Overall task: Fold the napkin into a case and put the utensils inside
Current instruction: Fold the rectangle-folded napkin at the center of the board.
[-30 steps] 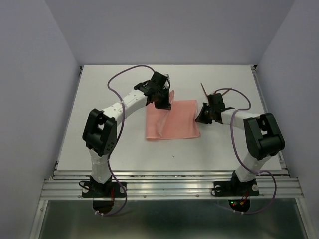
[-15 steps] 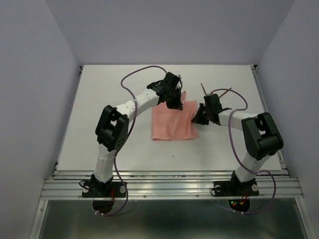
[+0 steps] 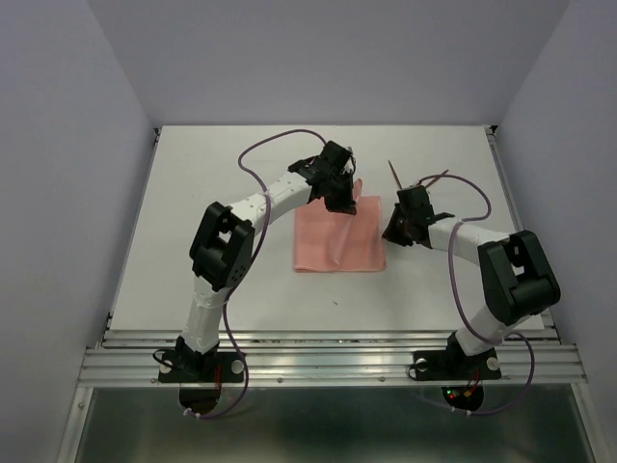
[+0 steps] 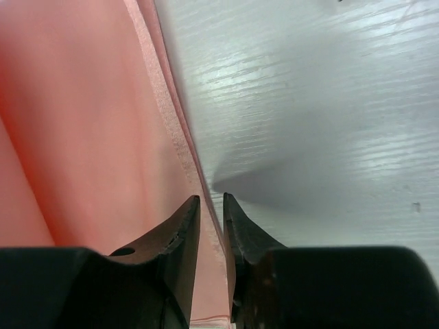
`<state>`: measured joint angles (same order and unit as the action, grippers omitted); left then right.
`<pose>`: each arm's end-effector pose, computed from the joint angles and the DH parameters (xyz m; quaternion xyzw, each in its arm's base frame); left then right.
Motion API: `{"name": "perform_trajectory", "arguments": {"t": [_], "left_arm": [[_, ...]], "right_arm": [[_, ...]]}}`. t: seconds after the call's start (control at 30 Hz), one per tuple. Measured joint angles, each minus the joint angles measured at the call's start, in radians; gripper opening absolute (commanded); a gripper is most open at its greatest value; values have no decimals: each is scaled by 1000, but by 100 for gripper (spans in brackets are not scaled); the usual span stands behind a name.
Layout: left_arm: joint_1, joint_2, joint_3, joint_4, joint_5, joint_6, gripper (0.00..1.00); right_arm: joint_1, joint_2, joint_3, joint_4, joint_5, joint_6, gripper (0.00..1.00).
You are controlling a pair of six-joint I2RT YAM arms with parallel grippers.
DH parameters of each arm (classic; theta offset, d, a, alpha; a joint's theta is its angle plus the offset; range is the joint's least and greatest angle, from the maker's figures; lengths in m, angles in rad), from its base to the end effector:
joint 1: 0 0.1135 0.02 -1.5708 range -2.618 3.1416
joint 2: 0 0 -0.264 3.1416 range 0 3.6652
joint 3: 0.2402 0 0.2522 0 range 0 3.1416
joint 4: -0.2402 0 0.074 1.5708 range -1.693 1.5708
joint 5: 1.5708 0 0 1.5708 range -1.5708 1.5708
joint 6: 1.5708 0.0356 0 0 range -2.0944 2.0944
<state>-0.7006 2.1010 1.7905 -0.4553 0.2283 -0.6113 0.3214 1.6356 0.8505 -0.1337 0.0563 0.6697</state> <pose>0.3644 -0.3178 0.2482 0.0854 0.9112 -0.3204 0.2445 0.3035 0.0989 0.1591 0.1730 0.9311 0.1288 0.2943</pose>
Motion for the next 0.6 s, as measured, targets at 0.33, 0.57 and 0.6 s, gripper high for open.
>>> {"name": "perform_trajectory", "arguments": {"t": [0.33, 0.57, 0.6], "left_arm": [[0, 0, 0, 1, 0, 5, 0], [0, 0, 0, 2, 1, 5, 0], [0, 0, 0, 2, 1, 4, 0]], "right_arm": [[0, -21, 44, -40, 36, -33, 27], [0, 61, 71, -29, 9, -61, 27], [0, 62, 74, -21, 3, -64, 27]]}}
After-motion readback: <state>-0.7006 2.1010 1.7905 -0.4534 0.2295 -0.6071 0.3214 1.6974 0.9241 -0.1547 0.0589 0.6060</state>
